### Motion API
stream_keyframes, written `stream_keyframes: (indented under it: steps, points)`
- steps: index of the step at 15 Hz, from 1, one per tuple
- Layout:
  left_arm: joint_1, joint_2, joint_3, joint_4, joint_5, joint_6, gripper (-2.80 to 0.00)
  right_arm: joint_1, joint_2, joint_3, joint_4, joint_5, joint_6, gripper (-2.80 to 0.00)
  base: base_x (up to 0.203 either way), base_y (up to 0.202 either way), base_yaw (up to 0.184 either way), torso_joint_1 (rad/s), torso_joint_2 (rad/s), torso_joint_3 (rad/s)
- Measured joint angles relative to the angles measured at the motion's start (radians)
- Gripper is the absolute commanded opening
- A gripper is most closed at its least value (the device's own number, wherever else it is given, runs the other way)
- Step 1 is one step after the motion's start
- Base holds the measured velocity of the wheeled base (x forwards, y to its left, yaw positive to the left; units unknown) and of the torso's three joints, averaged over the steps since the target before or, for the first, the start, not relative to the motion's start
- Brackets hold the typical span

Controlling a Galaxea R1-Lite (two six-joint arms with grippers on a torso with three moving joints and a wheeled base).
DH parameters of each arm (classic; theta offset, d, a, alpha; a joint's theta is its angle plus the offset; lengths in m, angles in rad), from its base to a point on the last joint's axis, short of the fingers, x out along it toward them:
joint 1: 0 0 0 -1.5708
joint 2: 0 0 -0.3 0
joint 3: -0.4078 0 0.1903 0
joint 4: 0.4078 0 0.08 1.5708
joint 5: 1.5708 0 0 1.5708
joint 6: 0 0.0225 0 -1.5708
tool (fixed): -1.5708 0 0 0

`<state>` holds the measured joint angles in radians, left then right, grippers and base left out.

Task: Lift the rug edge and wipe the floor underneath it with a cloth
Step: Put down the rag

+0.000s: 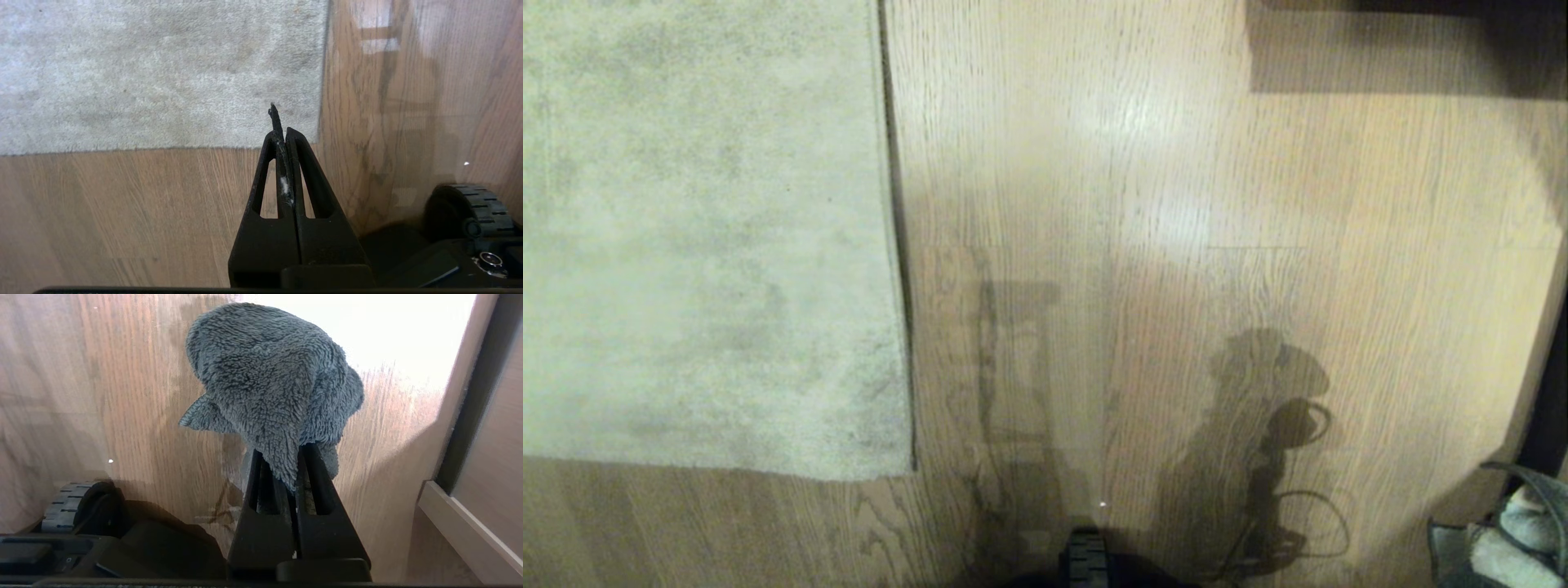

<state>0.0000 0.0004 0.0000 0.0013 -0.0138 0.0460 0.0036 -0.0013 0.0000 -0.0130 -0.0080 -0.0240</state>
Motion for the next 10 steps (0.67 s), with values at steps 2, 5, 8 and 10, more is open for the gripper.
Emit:
stream_keyframes:
  steps: [2, 5, 8, 10]
  points:
    - [0.0, 0.0, 0.0, 0.001, 0.001, 0.0, -2.8, 0.0, 0.0, 0.0, 0.0, 0.001, 0.0, -2.8, 0.0, 0.0, 0.0, 0.0, 0.0, 0.0]
    - [0.0, 0.0, 0.0, 0.0, 0.0, 0.0, -2.8, 0.0, 0.0, 0.0, 0.0, 0.0, 0.0, -2.8, 0.0, 0.0, 0.0, 0.0, 0.0, 0.0]
    - [0.0, 0.0, 0.0, 0.0, 0.0, 0.0, -2.8, 0.0, 0.0, 0.0, 0.0, 0.001, -0.001, -2.8, 0.0, 0.0, 0.0, 0.0, 0.0, 0.0]
    - [0.0, 0.0, 0.0, 0.0, 0.0, 0.0, -2.8, 0.0, 0.0, 0.0, -0.001, 0.002, -0.009, -2.8, 0.0, 0.0, 0.0, 0.0, 0.0, 0.0]
